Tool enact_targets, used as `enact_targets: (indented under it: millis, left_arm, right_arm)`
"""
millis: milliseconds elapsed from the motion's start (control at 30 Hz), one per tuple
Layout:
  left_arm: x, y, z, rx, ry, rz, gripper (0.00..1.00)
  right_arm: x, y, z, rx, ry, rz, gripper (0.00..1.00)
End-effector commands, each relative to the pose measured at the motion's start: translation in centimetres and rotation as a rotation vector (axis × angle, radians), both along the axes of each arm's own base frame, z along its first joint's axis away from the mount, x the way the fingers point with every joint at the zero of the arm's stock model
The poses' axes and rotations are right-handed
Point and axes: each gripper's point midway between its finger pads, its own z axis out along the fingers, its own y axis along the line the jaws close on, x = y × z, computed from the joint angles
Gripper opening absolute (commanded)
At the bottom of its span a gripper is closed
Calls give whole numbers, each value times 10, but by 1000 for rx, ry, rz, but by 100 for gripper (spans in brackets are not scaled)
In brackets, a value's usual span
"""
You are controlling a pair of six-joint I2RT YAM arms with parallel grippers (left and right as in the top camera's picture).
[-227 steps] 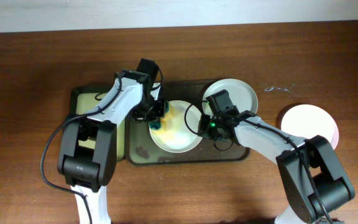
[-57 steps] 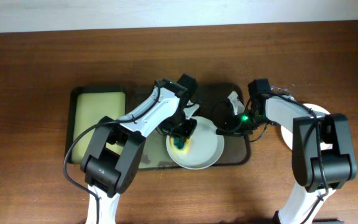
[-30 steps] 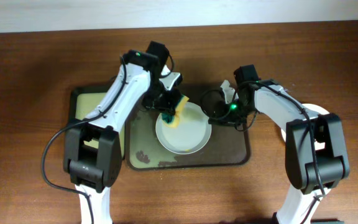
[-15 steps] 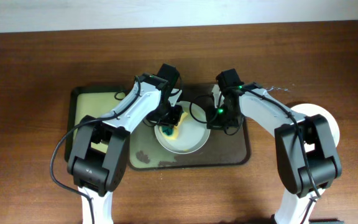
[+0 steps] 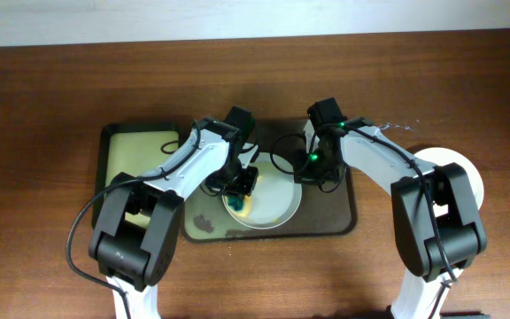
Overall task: Clean dirty plates on tray and stack at the side
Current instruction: 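Scrub the grey plate with the sponge in the left gripper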
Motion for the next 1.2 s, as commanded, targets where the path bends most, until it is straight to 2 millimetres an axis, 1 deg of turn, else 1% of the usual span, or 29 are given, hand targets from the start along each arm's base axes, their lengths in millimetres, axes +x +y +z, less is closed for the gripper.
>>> enact_targets:
  millis: [0,67,100,133,167,200,267,300,333,400,433,500,567,600,633,733,767,800,867,900,933,967,1033,1067,1100,1167]
  left_arm:
    - [-21,-15,-3,-74,101,3,0]
    - [-22,-15,-3,-72,104,2,0]
    - [-21,-15,-3,-69,102,2,0]
    - [-19,-13,-3,-60,94,2,0]
    - [-19,-13,-4,-61,90,2,0]
    - [-18,-13,-4,-61,86,1,0]
    - [-17,-14,-4,-63,82,1,0]
    - [-16,-14,-4,-65,78,1,0]
    - [-15,-15,-4,-66,76,1,0]
    - [-15,-15,-4,-66,75,1,0]
    - [-15,-15,-4,-67,73,1,0]
    - [-14,-16,-4,-70,69,1,0]
    - [-14,-16,-4,-70,69,1,0]
    - [-13,-16,-4,-72,66,1,0]
    - [-12,-17,-4,-73,62,1,0]
    - [-13,-19,-4,-73,63,2,0]
    - [-15,-22,-4,-71,64,12,0]
    - [-17,-32,-5,-76,53,2,0]
    - [-22,-41,-5,-77,50,-22,0]
    - [-26,-44,-5,-74,51,-36,0]
    - [-27,-42,-8,-42,42,-29,0]
    - [-29,-45,-8,-41,53,9,0]
    - [-37,-72,2,-202,118,12,0]
    - [-37,-82,8,-259,128,9,0]
    - [-33,-94,17,-330,119,16,0]
    - [-26,-99,17,-341,90,27,0]
  right_arm:
    - [0,-1,-3,-19,14,-50,4]
    - [0,-1,-3,-19,13,-50,5]
    - [2,-3,-3,-25,10,-52,33]
    - [2,-3,1,-28,15,-49,43]
    - [1,-3,12,-31,16,-27,43]
    - [-5,-5,17,-43,31,-23,41]
    - [-19,-14,15,-90,87,-25,40]
    - [-31,-19,12,-108,134,-23,31]
    - [-37,-20,10,-115,156,-22,25]
    - [-48,-23,3,-119,187,-22,24]
    - [-52,-18,2,-84,201,-10,20]
    - [-52,-5,7,-3,200,16,13]
    - [-54,-5,5,-5,203,15,13]
    - [-56,-6,3,-6,207,15,7]
    - [-55,-6,0,-2,199,14,4]
    - [-47,0,1,24,178,-15,4]
    - [-45,0,1,27,174,-23,4]
    - [-44,1,1,28,172,-30,4]
    - [-43,1,1,28,172,-36,4]
    - [-43,1,1,28,173,-39,4]
    - [-43,1,1,29,169,-39,4]
    - [-42,2,1,31,167,-41,4]
    - [-41,2,1,32,164,-41,4]
    - [-41,2,1,32,164,-41,4]
    - [-41,2,1,31,163,-41,4]
    - [-41,2,1,32,163,-41,4]
